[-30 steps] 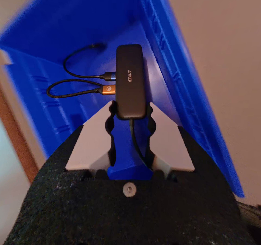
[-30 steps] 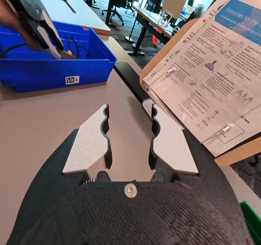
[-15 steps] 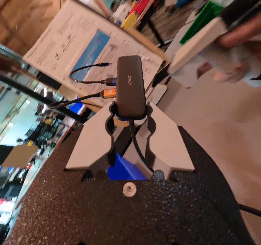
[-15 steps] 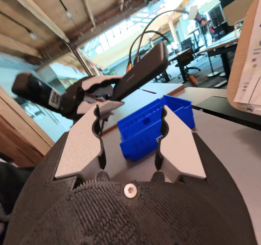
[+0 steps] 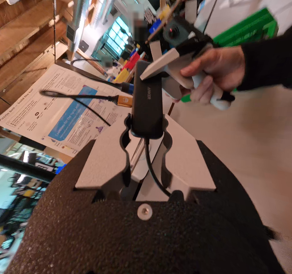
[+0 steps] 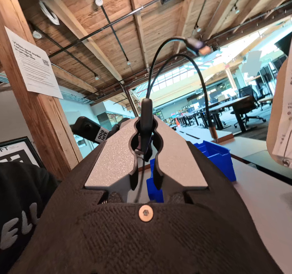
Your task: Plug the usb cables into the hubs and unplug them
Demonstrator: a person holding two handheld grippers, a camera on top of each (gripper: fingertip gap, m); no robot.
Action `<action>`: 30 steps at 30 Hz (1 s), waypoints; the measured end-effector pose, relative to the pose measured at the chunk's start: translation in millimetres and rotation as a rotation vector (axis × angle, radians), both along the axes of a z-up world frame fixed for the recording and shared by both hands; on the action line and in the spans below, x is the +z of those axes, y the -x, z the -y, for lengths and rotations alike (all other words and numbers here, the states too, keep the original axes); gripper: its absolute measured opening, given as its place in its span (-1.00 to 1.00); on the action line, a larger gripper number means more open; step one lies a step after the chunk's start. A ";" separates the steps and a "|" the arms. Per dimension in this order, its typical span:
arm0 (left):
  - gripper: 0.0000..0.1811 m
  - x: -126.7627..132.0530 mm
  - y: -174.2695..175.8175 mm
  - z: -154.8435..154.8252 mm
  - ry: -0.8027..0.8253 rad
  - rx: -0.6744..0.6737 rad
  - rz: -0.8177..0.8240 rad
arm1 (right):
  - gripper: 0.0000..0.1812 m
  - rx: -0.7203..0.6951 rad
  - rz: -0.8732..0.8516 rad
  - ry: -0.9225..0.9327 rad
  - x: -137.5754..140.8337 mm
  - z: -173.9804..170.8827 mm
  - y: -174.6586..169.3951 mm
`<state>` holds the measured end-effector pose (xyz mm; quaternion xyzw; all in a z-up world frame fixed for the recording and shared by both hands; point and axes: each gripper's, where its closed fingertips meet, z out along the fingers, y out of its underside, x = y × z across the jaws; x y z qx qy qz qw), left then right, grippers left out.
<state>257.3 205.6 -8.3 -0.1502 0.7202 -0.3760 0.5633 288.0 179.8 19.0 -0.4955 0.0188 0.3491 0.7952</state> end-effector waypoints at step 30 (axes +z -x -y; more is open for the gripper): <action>-0.90 18.1 25.6 -1.3 0.000 -0.182 0.171 | -0.32 0.225 -0.147 0.047 -12.9 5.8 0.7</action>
